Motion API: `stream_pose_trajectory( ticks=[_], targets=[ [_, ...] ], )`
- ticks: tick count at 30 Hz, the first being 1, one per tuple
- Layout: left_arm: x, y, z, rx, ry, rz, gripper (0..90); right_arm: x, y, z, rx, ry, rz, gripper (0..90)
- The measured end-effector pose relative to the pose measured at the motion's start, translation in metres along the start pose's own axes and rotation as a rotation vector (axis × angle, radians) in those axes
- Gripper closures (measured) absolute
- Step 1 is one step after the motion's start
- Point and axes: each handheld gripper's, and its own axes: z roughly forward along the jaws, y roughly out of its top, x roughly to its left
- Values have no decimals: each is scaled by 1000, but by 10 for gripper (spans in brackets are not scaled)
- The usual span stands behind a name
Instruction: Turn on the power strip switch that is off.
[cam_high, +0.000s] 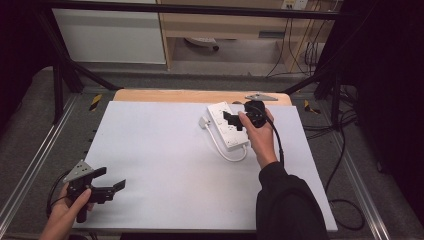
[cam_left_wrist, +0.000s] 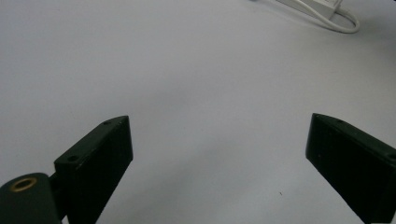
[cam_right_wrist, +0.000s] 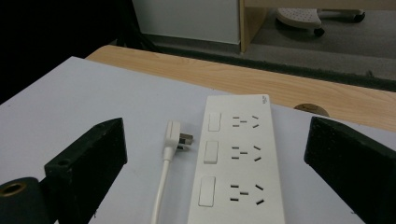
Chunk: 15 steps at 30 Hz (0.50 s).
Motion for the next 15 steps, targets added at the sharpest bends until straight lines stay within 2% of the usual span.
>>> stream_pose_trajectory(
  ticks=[12, 15],
  targets=[
    [1, -1, 1, 6, 4, -5, 75, -16, -15, -43, -37, -20, -5, 65],
    [1, -1, 1, 5, 5, -7, 75, -19, -20, -56, -55, -18, 10, 67]
  ],
)
